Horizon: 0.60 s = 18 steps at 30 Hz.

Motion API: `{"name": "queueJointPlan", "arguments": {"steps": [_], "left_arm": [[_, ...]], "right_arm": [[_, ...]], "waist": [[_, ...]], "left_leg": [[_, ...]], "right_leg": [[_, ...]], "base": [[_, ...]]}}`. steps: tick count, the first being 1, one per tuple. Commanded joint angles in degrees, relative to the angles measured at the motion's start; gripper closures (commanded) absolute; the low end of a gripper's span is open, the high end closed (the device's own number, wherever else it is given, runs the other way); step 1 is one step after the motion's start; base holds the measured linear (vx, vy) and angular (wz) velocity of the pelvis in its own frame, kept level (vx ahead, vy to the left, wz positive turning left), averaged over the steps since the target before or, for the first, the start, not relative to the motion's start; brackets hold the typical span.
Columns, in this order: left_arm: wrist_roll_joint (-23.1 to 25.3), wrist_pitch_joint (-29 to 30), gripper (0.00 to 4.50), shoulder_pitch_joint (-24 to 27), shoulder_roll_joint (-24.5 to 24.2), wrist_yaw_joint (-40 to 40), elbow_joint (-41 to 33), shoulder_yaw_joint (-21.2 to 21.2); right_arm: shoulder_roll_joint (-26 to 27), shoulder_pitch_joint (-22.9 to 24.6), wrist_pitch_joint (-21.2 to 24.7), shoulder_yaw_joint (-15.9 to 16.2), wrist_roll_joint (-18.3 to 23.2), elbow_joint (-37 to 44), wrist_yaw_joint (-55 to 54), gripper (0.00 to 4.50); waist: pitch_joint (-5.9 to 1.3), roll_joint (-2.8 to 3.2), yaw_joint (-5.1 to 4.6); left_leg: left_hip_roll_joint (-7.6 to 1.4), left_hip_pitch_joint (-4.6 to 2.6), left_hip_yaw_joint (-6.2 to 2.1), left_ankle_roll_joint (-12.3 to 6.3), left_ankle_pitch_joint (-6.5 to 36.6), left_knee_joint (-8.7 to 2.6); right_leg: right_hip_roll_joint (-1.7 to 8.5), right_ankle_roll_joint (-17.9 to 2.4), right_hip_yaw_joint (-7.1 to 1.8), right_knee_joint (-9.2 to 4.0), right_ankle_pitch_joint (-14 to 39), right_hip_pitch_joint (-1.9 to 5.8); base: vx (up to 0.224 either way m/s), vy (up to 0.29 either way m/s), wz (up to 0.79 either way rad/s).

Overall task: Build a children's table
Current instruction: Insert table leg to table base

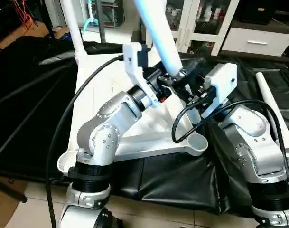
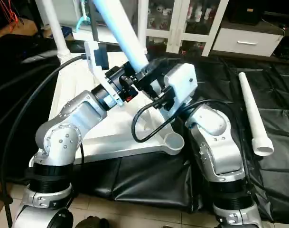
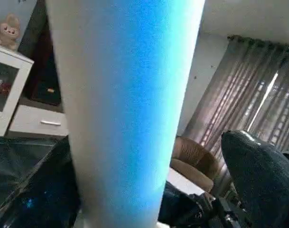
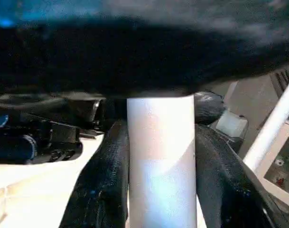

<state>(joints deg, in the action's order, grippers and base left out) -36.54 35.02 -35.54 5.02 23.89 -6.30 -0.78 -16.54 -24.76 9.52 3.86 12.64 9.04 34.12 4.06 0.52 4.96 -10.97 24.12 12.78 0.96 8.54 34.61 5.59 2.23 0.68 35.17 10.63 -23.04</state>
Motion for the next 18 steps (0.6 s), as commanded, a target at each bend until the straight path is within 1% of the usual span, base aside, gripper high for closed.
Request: {"name": "queueJointPlan", "arguments": {"steps": [1, 3, 4, 5, 7, 18], "left_arm": [[-1.16, 0.68, 0.29, -0.93, 0.4, 0.15, -0.78, -0.08], [-1.58, 1.18, 0.41, -0.75, 0.58, -0.05, -0.95, -0.27], [-1.59, 1.21, 0.56, -0.74, 0.6, -0.1, -0.96, -0.29], [-1.59, 1.24, 0.56, -0.74, 0.61, -0.15, -0.95, -0.3], [-2.03, 1.48, 0.8, -0.81, 0.48, -0.35, -0.7, -0.2], [-2.08, 1.0, 1.72, -1.63, 0.42, -1.12, 0.98, -1.36]], "right_arm": [[-0.47, -0.56, -0.74, -0.01, -0.54, 2.04, -0.4, 3.05], [-0.53, -0.87, -0.86, -0.2, -0.83, 1.66, -1.24, 3.05], [-0.53, -0.9, -0.87, -0.22, -0.87, 1.62, -1.32, 3.05], [-0.51, -0.96, -0.88, -0.26, -0.95, 1.57, -1.42, 3.05], [-0.29, -1.28, -1.04, -0.56, -1.25, 1.17, -1.68, 3.05], [-0.32, -1.45, -1.27, -0.5, -1.51, 0.86, -2.38, 3.05]], "waist": [[-5.12, -0.32, -0.3], [-5.11, -0.3, -0.31], [-5.14, -0.25, -0.27], [-5.13, -0.27, -0.3], [-5.16, -0.18, -0.3], [-5.19, -0.12, -0.33]], "left_leg": [[-1.57, -2.67, -1.56, 0.31, 11.69, -3.62], [-1.56, -2.62, -1.58, 0.34, 11.57, -3.62], [-1.56, -2.67, -1.58, 0.38, 11.49, -3.6], [-1.56, -2.67, -1.57, 0.32, 11.48, -3.6], [-1.56, -2.68, -1.58, 0.34, 11.55, -3.58], [-1.5, -2.7, -1.6, 0.41, 11.53, -3.53]], "right_leg": [[1.08, -10.35, -0.63, -3.71, 5.69, 1.83], [1.1, -10.35, -0.63, -3.65, 5.58, 1.84], [1.08, -10.36, -0.62, -3.65, 5.51, 1.83], [1.04, -10.34, -0.62, -3.66, 5.39, 1.82], [1.02, -10.35, -0.62, -3.62, 5.06, 1.81], [0.96, -10.43, -0.6, -3.56, 4.51, 1.87]], "base": [[0.0, 0.0, 0.0], [0.0, 0.0, 0.0], [0.0, 0.0, 0.0], [0.0, 0.0, 0.0], [0.0, 0.0, 0.0], [0.0, 0.0, 0.0]]}}
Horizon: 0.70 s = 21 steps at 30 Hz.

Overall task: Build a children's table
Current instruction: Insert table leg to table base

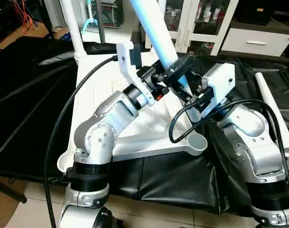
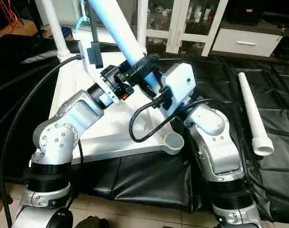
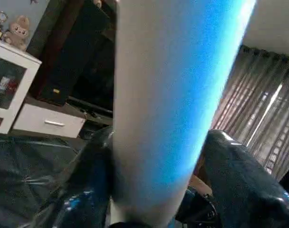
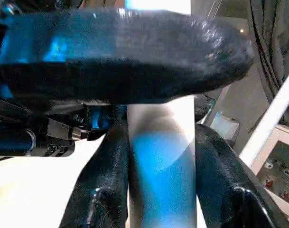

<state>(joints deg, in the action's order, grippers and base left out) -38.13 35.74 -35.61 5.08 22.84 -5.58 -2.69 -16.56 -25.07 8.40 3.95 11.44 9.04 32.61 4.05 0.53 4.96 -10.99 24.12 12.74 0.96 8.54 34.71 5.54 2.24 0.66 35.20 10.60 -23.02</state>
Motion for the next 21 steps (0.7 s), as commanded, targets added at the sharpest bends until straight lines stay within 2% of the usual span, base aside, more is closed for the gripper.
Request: {"name": "queueJointPlan", "arguments": {"steps": [1, 12, 16, 18, 21], "left_arm": [[-0.5, 0.31, 1.81, -1.6, 0.29, -0.16, 0.43, 0.37], [-0.4, -0.48, 2.66, -1.99, 0.03, -1.04, 1.38, -0.82], [-0.1, -0.87, 2.75, -2.08, -0.13, -1.18, 1.69, -1.14], [0.12, -1.34, 2.77, -2.11, -0.19, -1.38, 1.94, -1.45], [0.32, -2.09, 2.77, -2.46, -0.42, -1.42, 2.36, -1.94]], "right_arm": [[-0.26, -1.14, -0.22, -0.57, -0.44, 0.81, -0.91, 3.05], [-0.34, -1.01, -0.42, -0.33, -0.86, 0.72, -1.13, 3.05], [-0.3, -0.92, -0.57, -0.11, -1.29, 0.68, -1.49, 3.05], [-0.41, -0.74, -0.5, 0.07, -1.05, 0.76, -1.05, 2.49], [-0.4, -0.58, -0.58, 0.05, -0.93, 0.81, -0.79, 2.29]], "waist": [[-5.2, -0.16, -0.3], [-5.22, -0.18, -0.26], [-5.24, -0.16, -0.24], [-5.25, -0.22, -0.25], [-5.25, -0.16, -0.26]], "left_leg": [[-1.47, -2.68, -1.55, 0.36, 11.41, -3.59], [-1.49, -2.73, -1.55, 0.16, 11.21, -3.52], [-1.48, -2.72, -1.58, 0.3, 11.09, -3.53], [-1.48, -2.71, -1.56, 0.18, 11.13, -3.5], [-1.45, -2.67, -1.56, 0.03, 10.88, -3.47]], "right_leg": [[1.04, -10.44, -0.59, -3.58, 4.41, 1.87], [1.06, -10.71, -0.58, -3.53, 4.32, 1.89], [1.07, -10.57, -0.58, -3.53, 4.43, 1.89], [1.09, -10.62, -0.6, -3.5, 4.3, 1.92], [1.07, -10.69, -0.59, -3.46, 4.04, 1.93]], "base": [[0.0, 0.0, 0.0], [0.0, 0.0, 0.0], [0.0, 0.0, 0.0], [0.0, 0.0, 0.0], [0.0, 0.0, 0.0]]}}
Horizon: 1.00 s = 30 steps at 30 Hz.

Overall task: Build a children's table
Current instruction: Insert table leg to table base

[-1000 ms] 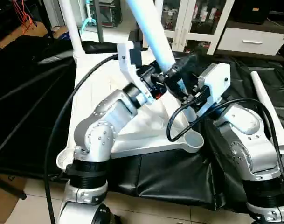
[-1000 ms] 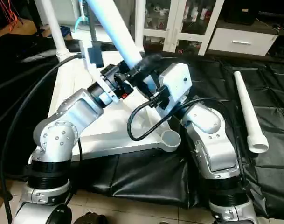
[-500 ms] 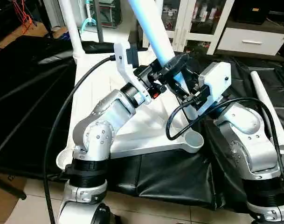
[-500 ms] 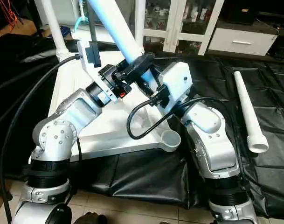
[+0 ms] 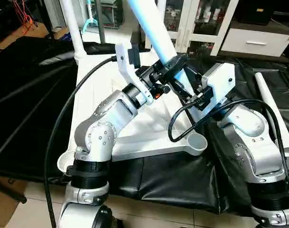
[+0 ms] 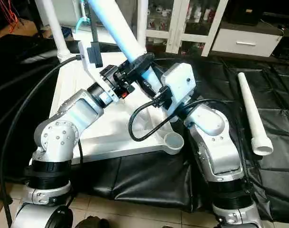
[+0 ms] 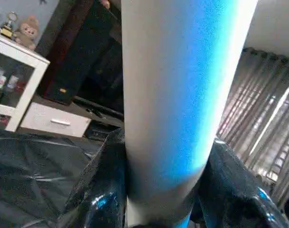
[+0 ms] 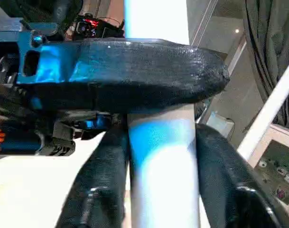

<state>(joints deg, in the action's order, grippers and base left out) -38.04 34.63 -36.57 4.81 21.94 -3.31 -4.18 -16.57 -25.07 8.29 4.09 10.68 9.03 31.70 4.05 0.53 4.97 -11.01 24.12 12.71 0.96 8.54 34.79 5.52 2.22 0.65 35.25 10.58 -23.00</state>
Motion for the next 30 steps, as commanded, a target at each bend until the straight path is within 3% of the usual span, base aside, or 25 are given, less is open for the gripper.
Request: {"name": "queueJointPlan", "arguments": {"steps": [1, 7, 11, 15, 16, 18, 20, 21, 22, 25, 27, 29, 30], "left_arm": [[0.03, -1.23, 2.79, -1.64, -0.17, -0.37, 0.19, -0.74], [-0.58, -3.05, 2.8, -3.16, -0.88, -0.5, 1.9, -3.06], [1.56, -5.58, 2.8, -5.06, -2.31, -2.13, 5.02, -4.91], [7.94, -14.7, 2.8, -10.3, -6.16, -9.58, 15.42, -9.98], [8.7, -16.53, 2.8, -11.58, -7.25, -11.15, 17.74, -11.29], [9.29, -17.96, 2.8, -12.52, -8.07, -12.41, 19.38, -12.22], [8.83, -19.23, 2.8, -14.27, -9.57, -13.56, 22.1, -14.04], [8.9, -20.14, 2.8, -15.16, -10.47, -13.75, 23.38, -14.66], [8.44, -20.49, 2.8, -16.07, -11.28, -13.33, 24.75, -15.37], [8.07, -20.9, 2.8, -16.83, -11.94, -12.23, 25.76, -15.89], [5.52, -16.25, 2.8, -16.55, -13.34, -5.21, 25.04, -14.6], [4.75, -11.24, 2.8, -15.04, -16.07, 5.04, 22.53, -9.53], [4.74, -11.21, 2.8, -15.03, -16.08, 5.1, 22.51, -9.5]], "right_arm": [[-0.39, -0.53, -0.42, -0.12, -0.17, 0.86, 0.11, 2.09], [-0.32, 0.0, -0.6, -0.46, -1.01, 1.51, -1.43, 1.57], [-0.54, 1.61, -0.63, -0.43, -0.41, 4.0, -0.99, 1.34], [-2.68, 6.82, 0.54, 0.59, 2.31, 10.36, 2.53, 1.02], [-3.05, 7.55, 0.66, 0.43, 2.22, 10.83, 2.42, 1.02], [-3.29, 8.04, 0.77, 0.22, 2.11, 11.05, 2.22, 0.77], [-3.82, 9.24, 0.95, -0.57, 1.92, 11.36, 1.74, 0.7], [-4.06, 9.73, 1.11, -0.95, 1.71, 11.44, 1.49, 0.63], [-4.4, 10.45, 1.35, -1.36, 1.16, 11.68, 1.12, 0.59], [-4.6, 11.07, 1.31, -2.07, 0.63, 11.86, 0.57, 0.58], [-5.24, 10.98, 1.44, -4.74, -0.74, 10.93, -1.87, 0.58], [-6.04, 9.01, 1.21, -8.09, -0.94, 9.23, -4.38, 0.58], [-6.04, 9.0, 1.21, -8.1, -0.94, 9.22, -4.39, 0.58]], "waist": [[-5.27, -0.17, -0.28], [-5.29, -0.09, -0.26], [-5.29, -0.04, -0.18], [-5.26, 0.13, -0.09], [-5.42, 0.51, -0.11], [-5.4, 0.28, -0.41], [-5.37, 0.61, -0.45], [-5.4, 0.96, -0.44], [-5.33, 0.77, -0.32], [-5.36, 0.96, -0.04], [-5.29, 0.86, 0.01], [-5.26, 0.83, 0.03], [-5.28, 0.83, 0.08]], "left_leg": [[-1.44, -2.69, -1.54, 0.09, 10.96, -3.55], [-1.44, -2.76, -1.58, 0.31, 10.81, -3.55], [-1.38, -2.82, -1.58, 0.3, 11.14, -3.55], [-1.25, -2.76, -1.81, 0.18, 11.71, -3.65], [-1.27, -2.88, -2.03, 0.62, 12.51, -3.67], [-1.2, -2.62, -2.26, 1.23, 13.04, -3.87], [-1.27, -3.14, -2.19, 1.99, 14.64, -3.76], [-1.26, -3.06, -2.31, 2.11, 14.78, -3.81], [-1.25, -3.17, -2.15, 2.19, 15.38, -3.79], [-1.34, -3.19, -2.25, 2.61, 15.67, -3.88], [-1.27, -3.1, -2.23, 2.83, 15.88, -3.96], [-1.17, -3.19, -2.14, 3.11, 16.14, -4.04], [-1.12, -3.26, -2.16, 3.12, 16.03, -4.02]], "right_leg": [[1.08, -10.64, -0.58, -3.52, 4.18, 1.91], [1.03, -10.79, -0.54, -3.44, 3.73, 1.84], [0.99, -10.14, -0.61, -3.52, 3.63, 1.86], [0.93, -8.61, -0.6, -3.84, 3.72, 2.01], [1.0, -8.12, -0.57, -3.61, 4.02, 2.11], [1.06, -8.24, -0.4, -3.65, 5.0, 2.24], [1.09, -9.59, -0.43, -3.71, 5.89, 1.65], [1.13, -10.0, -0.41, -3.61, 5.7, 1.77], [1.04, -10.25, -0.44, -3.78, 5.97, 1.54], [1.13, -10.93, -0.41, -3.54, 5.08, 1.58], [1.26, -11.35, -0.4, -3.44, 5.34, 1.58], [1.25, -11.55, -0.43, -3.52, 7.0, 1.43], [1.31, -11.59, -0.42, -3.53, 7.33, 1.43]], "base": [[0.0, 0.0, 0.0], [0.0, 0.0, 0.0], [0.0, 0.0, 0.0], [0.0, 0.0, 0.0], [0.0, 0.0, 0.0], [0.0, 0.0, 0.0], [0.0, 0.0, 0.0], [0.0, 0.0, 0.0], [0.0, 0.0, 0.0], [0.0, 0.0, 0.0], [0.0, 0.0, 0.0], [0.0, 0.0, 0.0], [0.0, 0.0, 0.0]]}}
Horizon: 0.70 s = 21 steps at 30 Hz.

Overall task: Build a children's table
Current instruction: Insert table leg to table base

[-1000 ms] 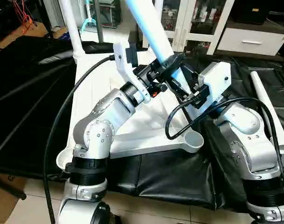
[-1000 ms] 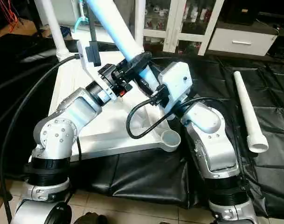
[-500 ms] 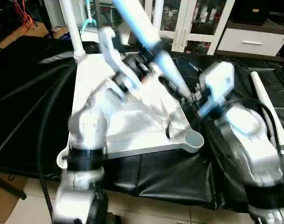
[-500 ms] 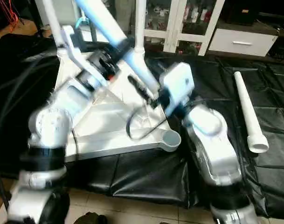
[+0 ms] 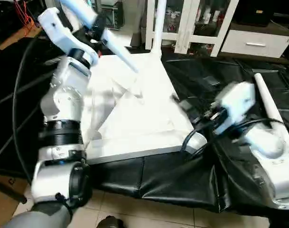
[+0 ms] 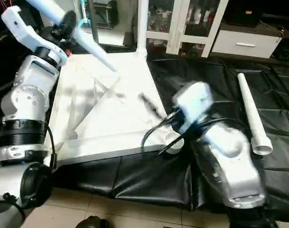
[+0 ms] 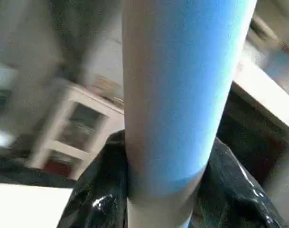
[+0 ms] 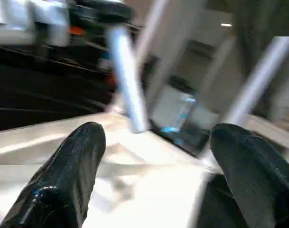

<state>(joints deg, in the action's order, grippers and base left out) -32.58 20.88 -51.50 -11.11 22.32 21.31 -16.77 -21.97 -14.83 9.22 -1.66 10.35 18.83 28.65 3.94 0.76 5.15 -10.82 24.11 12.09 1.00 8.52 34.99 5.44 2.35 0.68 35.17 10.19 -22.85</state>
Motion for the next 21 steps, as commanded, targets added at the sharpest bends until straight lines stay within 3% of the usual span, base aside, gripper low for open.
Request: {"name": "queueJointPlan", "arguments": {"steps": [1, 3, 4, 5, 6, 8, 9, 10, 11, 12, 13, 14, 15, 16, 17, 18, 19, 20, 21], "left_arm": [[-1.71, 5.65, 2.8, 0.83, -1.69, 9.68, -4.22, 5.89], [-6.29, 13.19, 2.8, 1.67, -3.7, 14.96, -7.93, 8.38], [-11.31, 21.18, 2.8, 1.65, -5.55, 17.61, -10.75, 9.83], [-13.69, 24.73, 2.8, 1.68, -6.44, 19.18, -12.34, 10.73], [-17.23, 29.98, 2.8, 1.46, -7.41, 20.6, -13.95, 11.49], [-19.83, 33.72, 2.8, 1.26, -8.14, 22.39, -14.76, 11.8], [-19.56, 34.59, 2.8, 2.33, -10.4, 26.95, -16.25, 14.36], [-17.33, 33.4, 2.8, 3.41, -13.03, 32.14, -17.63, 17.64], [-17.33, 33.4, 2.8, 3.41, -13.03, 32.14, -17.63, 17.64], [-14.12, 31.33, 2.8, 4.72, -15.77, 36.83, -19.14, 21.37], [-11.08, 29.76, 2.8, 5.77, -17.21, 37.86, -20.13, 23.95], [-11.08, 29.76, 2.8, 5.77, -17.21, 37.86, -20.13, 23.95], [-10.85, 30.45, 2.8, 5.82, -17.13, 35.93, -20.58, 24.26], [-10.12, 30.08, 2.8, 5.62, -16.97, 34.71, -20.84, 24.75], [-10.11, 30.08, 2.8, 5.62, -16.94, 34.67, -20.85, 24.75], [-9.88, 29.84, 2.8, 5.35, -16.08, 33.58, -21.13, 25.02], [-9.87, 29.84, 2.8, 5.28, -15.92, 33.42, -21.19, 25.1], [-9.56, 29.61, 2.8, 5.0, -15.26, 33.06, -21.36, 25.6], [-9.56, 29.61, 2.8, 5.0, -15.26, 33.06, -21.36, 25.6]], "right_arm": [[-1.27, -2.74, 0.3, -4.11, -0.02, -1.41, -2.11, 0.58], [-2.86, -5.07, 0.41, -6.18, 0.95, -2.44, -2.06, 0.58], [-4.48, -6.66, 0.58, -7.12, 1.73, -2.43, -0.71, 0.58], [-5.5, -7.53, 0.49, -7.56, 2.1, -2.28, 0.26, 0.58], [-6.89, -8.69, 0.71, -8.15, 2.83, -1.67, 1.6, 0.58], [-7.49, -9.68, 1.9, -8.82, 4.48, -0.77, 2.4, 0.58], [-6.4, -11.14, 5.09, -10.63, 9.13, 0.36, 1.34, 0.58], [-5.41, -12.35, 8.22, -12.25, 13.7, 1.17, 0.38, 0.58], [-5.41, -12.35, 8.22, -12.25, 13.7, 1.17, 0.38, 0.58], [-4.6, -13.31, 11.48, -13.62, 18.48, 1.91, -0.25, 0.58], [-3.81, -13.47, 16.48, -14.46, 26.47, 3.23, -0.43, 0.58], [-3.81, -13.47, 16.48, -14.46, 26.47, 3.23, -0.43, 0.58], [-3.48, -13.03, 20.44, -14.49, 33.61, 4.32, -0.52, 0.58], [-3.26, -12.43, 23.78, -14.25, 40.11, 5.26, -0.78, 0.58], [-3.26, -12.42, 23.86, -14.22, 40.32, 5.29, -0.77, 0.58], [-2.99, -12.28, 26.87, -13.53, 46.76, 6.16, -0.34, 0.58], [-2.81, -12.53, 27.32, -13.5, 48.06, 6.09, -0.57, 0.58], [-1.86, -13.83, 29.79, -13.65, 54.24, 5.75, -1.88, 0.58], [-1.86, -13.83, 29.79, -13.65, 54.24, 5.75, -1.88, 0.58]], "waist": [[-5.12, 0.68, -0.18], [-5.17, 0.69, -0.25], [-5.08, 0.76, -0.24], [-5.27, 0.71, -0.24], [-5.13, 0.73, -0.24], [-4.98, 0.64, -0.3], [-4.95, 0.62, -0.27], [-4.9, 1.1, -0.41], [-4.9, 1.1, -0.41], [-4.83, 1.01, -0.73], [-4.69, 1.32, -1.07], [-4.67, 1.39, -1.08], [-4.63, 1.42, -1.13], [-4.81, 1.63, -0.99], [-4.86, 1.73, -0.98], [-4.77, 1.49, -0.94], [-4.73, 1.48, -0.88], [-4.77, 1.3, -0.92], [-4.76, 1.3, -0.96]], "left_leg": [[-1.36, -3.21, -1.5, 3.15, 16.13, -4.33], [-1.41, -3.18, -1.5, 3.42, 15.65, -4.34], [-1.39, -3.49, -1.22, 3.36, 15.87, -4.17], [-1.14, -3.31, -1.32, 3.54, 15.23, -3.93], [-1.16, -3.25, -1.15, 3.02, 14.24, -3.88], [-1.0, -3.06, -0.98, 2.0, 14.24, -3.75], [-1.04, -3.06, -0.93, 1.7, 14.37, -3.71], [-0.95, -2.98, -1.14, 0.96, 14.87, -3.89], [-0.95, -2.98, -1.14, 0.96, 14.87, -3.89], [-1.03, -2.91, -1.32, 1.46, 15.9, -4.19], [-1.22, -3.32, -1.41, 2.27, 18.17, -4.46], [-1.2, -3.46, -1.36, 2.69, 18.86, -4.47], [-1.18, -3.42, -1.37, 3.25, 19.44, -4.49], [-1.21, -3.88, -1.36, 3.98, 20.64, -4.43], [-1.21, -3.88, -1.47, 4.38, 21.19, -4.45], [-1.22, -3.79, -1.48, 4.89, 21.67, -4.57], [-1.15, -3.86, -1.45, 5.06, 22.09, -4.52], [-1.15, -3.74, -1.51, 5.28, 22.19, -4.57], [-1.1, -3.7, -1.56, 5.31, 22.18, -4.56]], "right_leg": [[1.43, -11.68, -0.47, -3.48, 8.38, 1.28], [1.48, -12.33, -0.41, -3.05, 7.79, 1.44], [1.21, -12.64, -0.45, -3.19, 7.24, 1.0], [1.29, -13.17, -0.35, -2.46, 6.36, 1.51], [1.17, -13.43, -0.39, -2.52, 5.74, 1.41], [1.16, -14.01, -0.47, -2.85, 6.53, 1.51], [1.23, -13.97, -0.52, -3.06, 7.16, 1.46], [1.21, -13.21, -0.53, -3.42, 9.95, 1.59], [1.21, -13.21, -0.53, -3.42, 9.95, 1.59], [1.12, -12.39, -0.43, -3.55, 12.0, 1.65], [0.98, -10.9, -0.51, -3.8, 14.68, 1.38], [0.95, -10.63, -0.5, -3.8, 15.27, 1.24], [1.03, -10.47, -0.5, -3.83, 16.09, 1.17], [1.07, -10.51, -0.53, -3.9, 17.32, 0.97], [1.08, -10.41, -0.49, -3.96, 17.77, 1.01], [1.09, -10.11, -0.45, -4.08, 18.6, 0.98], [1.12, -9.93, -0.48, -4.19, 19.34, 0.84], [1.29, -9.58, -0.47, -4.24, 20.4, 0.88], [1.31, -9.41, -0.45, -4.29, 20.83, 0.87]], "base": [[0.0, 0.0, 0.0], [0.0, 0.0, 0.0], [0.0, 0.0, 0.0], [0.0, 0.0, 0.0], [0.0, 0.0, 0.0], [0.0, 0.0, 0.0], [0.0, 0.0, 0.0], [0.0, 0.0, 0.0], [0.0, 0.0, 0.0], [0.0, 0.0, 0.0], [0.0, 0.0, 0.0], [0.0, 0.0, 0.0], [0.0, 0.0, 0.0], [0.0, 0.0, 0.0], [0.0, 0.0, 0.0], [0.0, 0.0, 0.0], [0.0, 0.0, 0.0], [0.0, 0.0, 0.0], [0.0, 0.0, 0.0]]}}
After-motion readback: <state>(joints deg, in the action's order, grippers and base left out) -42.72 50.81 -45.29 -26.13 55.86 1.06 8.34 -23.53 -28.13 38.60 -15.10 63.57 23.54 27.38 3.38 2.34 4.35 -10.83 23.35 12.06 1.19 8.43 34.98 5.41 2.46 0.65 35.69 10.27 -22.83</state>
